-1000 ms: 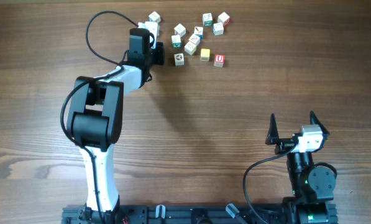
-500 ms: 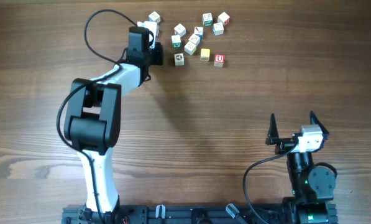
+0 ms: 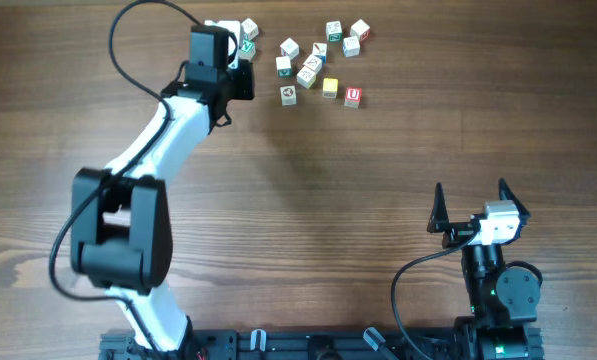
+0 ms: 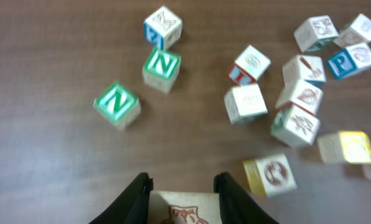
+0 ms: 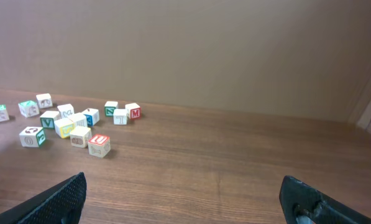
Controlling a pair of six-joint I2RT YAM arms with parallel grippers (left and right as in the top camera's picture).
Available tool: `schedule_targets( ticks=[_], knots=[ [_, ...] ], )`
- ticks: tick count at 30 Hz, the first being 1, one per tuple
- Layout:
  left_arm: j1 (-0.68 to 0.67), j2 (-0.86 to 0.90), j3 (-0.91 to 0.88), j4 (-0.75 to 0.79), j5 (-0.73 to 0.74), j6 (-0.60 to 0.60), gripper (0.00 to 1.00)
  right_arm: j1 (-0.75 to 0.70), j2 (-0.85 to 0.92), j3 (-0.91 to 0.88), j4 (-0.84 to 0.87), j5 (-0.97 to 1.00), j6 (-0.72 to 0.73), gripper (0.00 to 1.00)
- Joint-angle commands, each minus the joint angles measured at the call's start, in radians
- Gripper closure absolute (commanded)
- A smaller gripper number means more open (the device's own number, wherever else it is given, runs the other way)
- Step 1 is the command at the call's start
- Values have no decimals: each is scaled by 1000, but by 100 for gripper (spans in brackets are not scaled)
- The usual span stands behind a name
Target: Form a horizontal line
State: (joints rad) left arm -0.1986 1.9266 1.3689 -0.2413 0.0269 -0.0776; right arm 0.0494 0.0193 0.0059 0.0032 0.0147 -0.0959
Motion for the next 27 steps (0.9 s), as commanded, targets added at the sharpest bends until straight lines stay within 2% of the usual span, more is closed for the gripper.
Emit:
schedule_targets(
  ticks=[1, 9, 20, 27],
  knots=[
    [-3, -116, 6, -111, 10, -72, 74, 3, -9, -1, 3, -16, -9, 0],
    [-30, -244, 6, -353, 24, -114, 78, 3, -9, -1, 3, -16, -8, 0],
    [-188, -295, 5, -636, 24, -141, 78, 3, -9, -1, 3, -16, -8, 0],
    [-263, -295, -71, -638, 24, -264, 80, 3, -9, -1, 3, -16, -9, 0]
  ],
)
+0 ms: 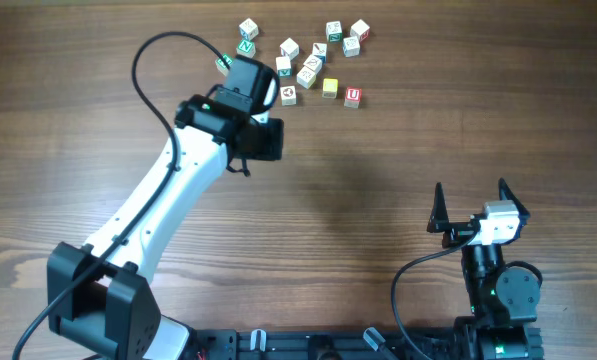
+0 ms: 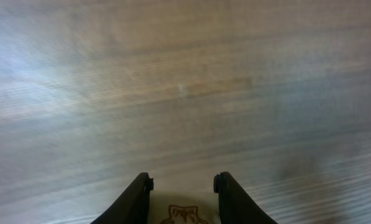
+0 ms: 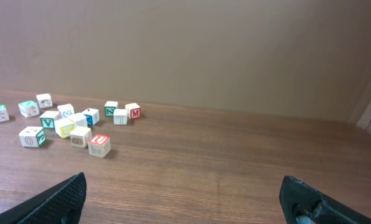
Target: Form a horizontal line
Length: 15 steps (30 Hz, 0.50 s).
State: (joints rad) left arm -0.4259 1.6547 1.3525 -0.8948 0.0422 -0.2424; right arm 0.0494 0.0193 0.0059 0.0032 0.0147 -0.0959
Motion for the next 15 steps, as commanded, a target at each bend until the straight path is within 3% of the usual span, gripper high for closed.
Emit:
schedule_targets(
  ticks=[1, 8, 15],
  knots=[
    [-46, -23, -74, 35, 8, -128, 79, 3, -9, -1, 3, -16, -9, 0],
    [-115, -22, -253, 318, -52, -343, 75, 3, -9, -1, 3, -16, -9, 0],
    [-133, -12, -341, 587, -150, -348, 69, 3, -9, -1, 3, -16, -9, 0]
  ],
)
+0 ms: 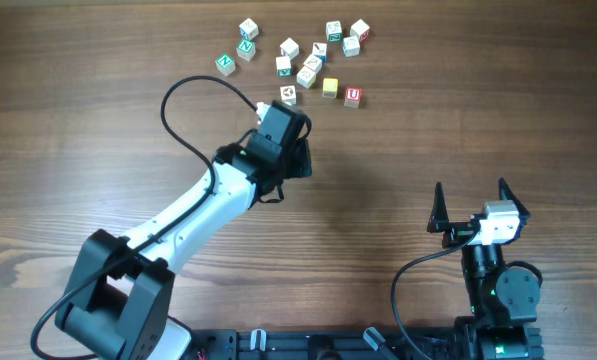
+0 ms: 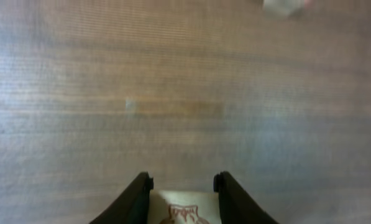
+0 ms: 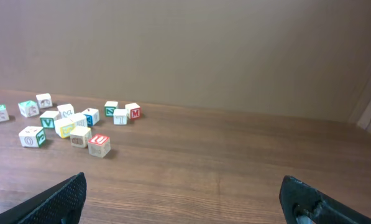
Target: Form a horizontal line
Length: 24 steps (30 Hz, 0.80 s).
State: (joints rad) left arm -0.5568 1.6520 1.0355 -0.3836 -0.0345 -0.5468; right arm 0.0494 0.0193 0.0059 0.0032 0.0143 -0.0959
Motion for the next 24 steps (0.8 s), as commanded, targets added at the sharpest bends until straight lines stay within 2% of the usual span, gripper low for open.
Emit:
schedule_targets(
  ticks=[1, 9, 15, 24],
  knots=[
    [-2, -2, -24, 97, -73, -41, 68, 3, -9, -1, 3, -16, -9, 0],
    [-2, 114, -24, 230, -160, -33, 65, 3, -9, -1, 3, -15, -9, 0],
    [-2, 196, -24, 298, -182, 23, 64, 3, -9, -1, 3, -16, -8, 0],
    [0, 253, -24, 366, -253, 23, 64, 3, -9, -1, 3, -15, -9, 0]
  ],
)
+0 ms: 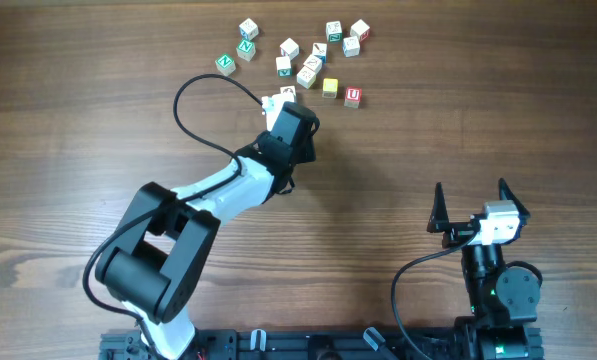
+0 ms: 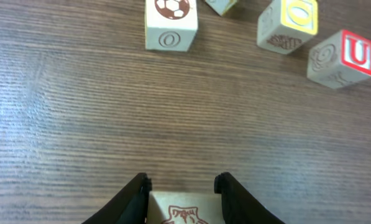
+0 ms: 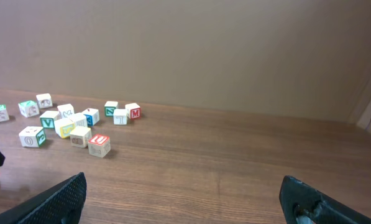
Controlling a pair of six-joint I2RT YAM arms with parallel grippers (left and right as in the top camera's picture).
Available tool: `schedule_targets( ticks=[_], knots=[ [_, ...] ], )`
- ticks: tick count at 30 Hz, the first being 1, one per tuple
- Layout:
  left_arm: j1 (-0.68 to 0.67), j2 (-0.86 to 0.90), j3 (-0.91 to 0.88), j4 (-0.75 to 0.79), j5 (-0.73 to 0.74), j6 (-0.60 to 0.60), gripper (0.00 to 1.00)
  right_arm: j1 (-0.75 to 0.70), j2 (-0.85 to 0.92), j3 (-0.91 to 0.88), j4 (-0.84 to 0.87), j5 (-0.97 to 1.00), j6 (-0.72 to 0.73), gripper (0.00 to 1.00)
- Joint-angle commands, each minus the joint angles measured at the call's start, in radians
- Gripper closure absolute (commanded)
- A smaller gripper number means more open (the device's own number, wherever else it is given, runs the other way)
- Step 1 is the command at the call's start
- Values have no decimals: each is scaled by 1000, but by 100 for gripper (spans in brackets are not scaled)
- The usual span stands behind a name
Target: Form a horizontal line
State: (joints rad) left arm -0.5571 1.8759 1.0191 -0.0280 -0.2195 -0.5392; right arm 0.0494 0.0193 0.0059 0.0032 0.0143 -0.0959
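Observation:
My left gripper is shut on a pale wooden block with a red drawing on its top face. It is held low over the wood, just in front of the scattered blocks. Straight ahead lie a soccer-ball block, a yellow-faced block and a red U block. Overhead, the left gripper sits below the cluster's near edge and hides the block it holds. My right gripper stands open at the near right, far from the blocks, and its fingers hold nothing.
Several more letter blocks lie along the far edge, from a green N block on the left to a pair at the back right. The left arm's black cable loops over the table. Bare wood spans the middle.
The left gripper, still shut on its block, has moved a little farther away towards the cluster. The soccer-ball, yellow and U blocks now lie right ahead of it. The right arm is unchanged.
The left gripper was shut on the block at the cluster's left end beside the green N blocks. It was then over bare wood nearer and to the right, then farther right still. Now it sits just before the cluster's near edge. The right gripper stayed open and still.

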Motion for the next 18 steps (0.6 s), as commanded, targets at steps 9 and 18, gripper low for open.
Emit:
schedule_targets(
  ticks=[9, 18],
  knots=[
    [1, 106, -7, 120, -78, 38, 60, 3, -9, -1, 3, -16, -9, 0],
    [1, 120, -7, 126, -93, 71, 55, 3, -9, -1, 3, -15, -9, 0]
  ],
)
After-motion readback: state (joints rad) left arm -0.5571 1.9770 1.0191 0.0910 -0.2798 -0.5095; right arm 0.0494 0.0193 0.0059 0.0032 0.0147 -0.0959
